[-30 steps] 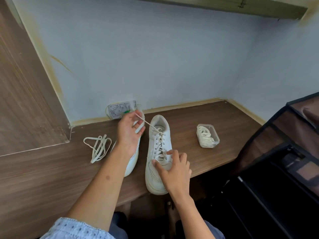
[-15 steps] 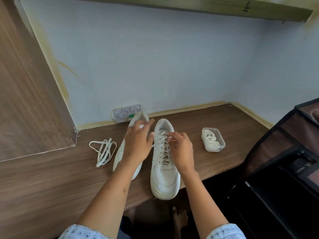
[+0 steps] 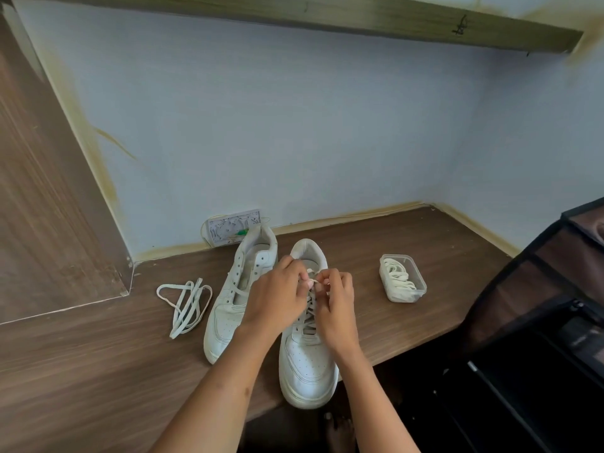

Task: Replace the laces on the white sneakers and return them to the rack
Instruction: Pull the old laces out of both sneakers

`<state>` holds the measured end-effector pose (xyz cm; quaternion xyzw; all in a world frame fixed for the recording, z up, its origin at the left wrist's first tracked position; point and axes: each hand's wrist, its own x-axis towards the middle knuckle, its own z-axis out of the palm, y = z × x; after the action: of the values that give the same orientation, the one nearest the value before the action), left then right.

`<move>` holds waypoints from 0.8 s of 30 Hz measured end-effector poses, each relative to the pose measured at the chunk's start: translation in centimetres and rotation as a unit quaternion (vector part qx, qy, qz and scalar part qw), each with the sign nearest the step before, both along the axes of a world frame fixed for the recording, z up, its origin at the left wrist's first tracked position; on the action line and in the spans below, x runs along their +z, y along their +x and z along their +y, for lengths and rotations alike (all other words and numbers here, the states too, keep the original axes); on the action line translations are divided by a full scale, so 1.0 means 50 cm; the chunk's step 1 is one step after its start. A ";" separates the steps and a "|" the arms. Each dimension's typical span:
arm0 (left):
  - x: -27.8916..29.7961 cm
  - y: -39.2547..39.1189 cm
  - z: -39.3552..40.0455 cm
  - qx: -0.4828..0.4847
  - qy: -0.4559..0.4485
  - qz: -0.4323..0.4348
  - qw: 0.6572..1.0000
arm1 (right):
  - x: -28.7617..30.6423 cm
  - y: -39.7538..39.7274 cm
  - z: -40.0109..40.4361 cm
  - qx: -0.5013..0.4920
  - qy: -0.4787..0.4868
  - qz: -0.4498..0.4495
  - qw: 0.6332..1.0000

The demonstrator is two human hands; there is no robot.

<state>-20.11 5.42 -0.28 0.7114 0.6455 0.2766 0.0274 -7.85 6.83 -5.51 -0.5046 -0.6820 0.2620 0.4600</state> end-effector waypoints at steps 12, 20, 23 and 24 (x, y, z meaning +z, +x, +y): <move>0.049 -0.022 -0.003 -0.017 -0.119 -0.521 0.845 | 0.015 -0.003 -0.009 -0.047 0.000 0.025 0.999; 0.055 -0.061 0.008 0.138 0.001 -0.703 0.697 | 0.060 0.018 -0.019 -0.112 -0.119 0.339 0.927; 0.027 -0.080 0.016 0.188 0.019 -0.649 0.737 | 0.082 0.040 -0.021 -0.142 -0.143 0.462 0.864; 0.016 -0.084 0.016 0.200 0.024 -0.577 0.792 | 0.086 0.048 -0.021 -0.147 -0.140 0.491 0.847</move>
<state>-24.29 6.22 0.54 0.2753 0.6310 0.6500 0.3217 -5.45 5.80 -1.22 -0.4638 -0.2412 0.4977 0.6921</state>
